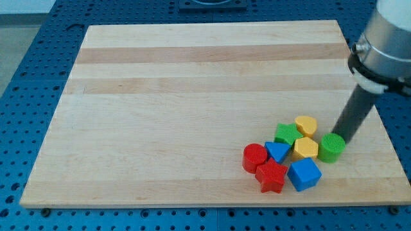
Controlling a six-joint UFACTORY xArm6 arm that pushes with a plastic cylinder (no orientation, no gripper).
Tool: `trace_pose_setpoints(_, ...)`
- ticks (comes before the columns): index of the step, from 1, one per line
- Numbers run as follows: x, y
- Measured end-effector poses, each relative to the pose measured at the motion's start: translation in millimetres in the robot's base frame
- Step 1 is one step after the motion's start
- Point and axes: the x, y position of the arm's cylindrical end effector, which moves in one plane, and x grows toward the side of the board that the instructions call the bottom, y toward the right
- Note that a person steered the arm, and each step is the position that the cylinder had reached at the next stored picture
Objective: Point your arm at the yellow heart
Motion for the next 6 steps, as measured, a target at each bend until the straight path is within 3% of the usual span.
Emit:
trace_pose_setpoints(1, 15, 2)
trace_pose_setpoints(3, -52, 31)
trace_pose_setpoints(6, -65, -47)
